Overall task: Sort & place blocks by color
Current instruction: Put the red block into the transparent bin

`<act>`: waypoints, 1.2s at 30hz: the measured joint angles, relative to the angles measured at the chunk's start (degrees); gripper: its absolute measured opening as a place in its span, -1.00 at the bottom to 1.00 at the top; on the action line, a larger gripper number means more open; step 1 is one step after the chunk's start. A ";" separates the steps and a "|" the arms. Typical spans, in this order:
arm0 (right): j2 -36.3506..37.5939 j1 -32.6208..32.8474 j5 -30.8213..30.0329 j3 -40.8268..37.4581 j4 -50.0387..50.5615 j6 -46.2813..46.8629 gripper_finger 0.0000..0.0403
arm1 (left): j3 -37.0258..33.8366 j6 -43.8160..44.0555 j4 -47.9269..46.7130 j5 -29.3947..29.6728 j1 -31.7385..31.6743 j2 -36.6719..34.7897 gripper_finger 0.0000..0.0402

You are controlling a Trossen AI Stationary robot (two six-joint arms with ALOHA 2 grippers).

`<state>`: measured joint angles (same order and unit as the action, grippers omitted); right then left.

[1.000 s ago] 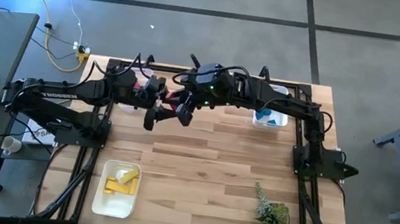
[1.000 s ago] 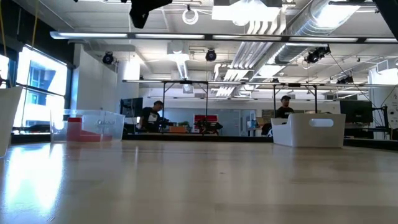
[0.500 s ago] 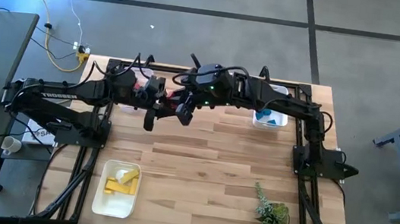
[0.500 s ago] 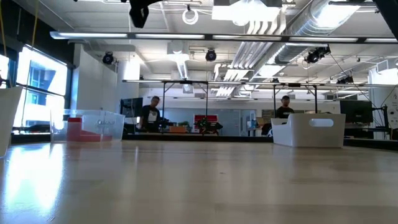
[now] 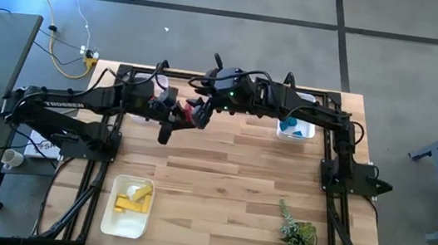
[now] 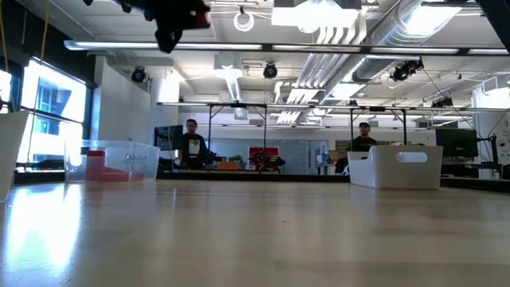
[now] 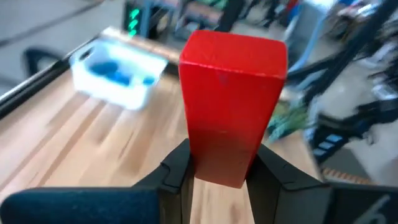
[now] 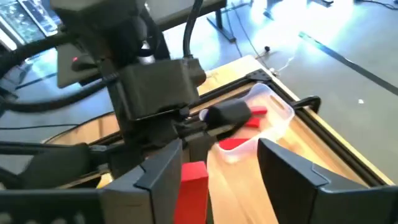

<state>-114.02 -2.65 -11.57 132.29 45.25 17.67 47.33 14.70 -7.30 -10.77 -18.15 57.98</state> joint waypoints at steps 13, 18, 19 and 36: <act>0.00 -0.84 0.24 0.00 3.76 -1.23 0.03 | 0.00 3.95 -36.77 17.91 -10.47 -2.96 -0.59; 0.00 -0.86 0.32 0.00 3.73 -2.71 0.03 | 0.00 6.14 -45.25 21.17 -14.93 -2.58 -0.59; 0.00 -0.86 0.46 0.00 3.74 -2.73 0.03 | 0.00 6.27 -46.05 22.23 -15.70 -2.45 -0.59; 0.00 -0.86 1.05 0.00 5.40 -2.71 0.03 | 0.00 3.58 -52.48 21.84 -29.74 2.95 -0.32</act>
<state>-114.02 -3.51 -10.52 132.29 50.65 14.97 47.33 18.28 -59.77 11.07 -47.89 60.93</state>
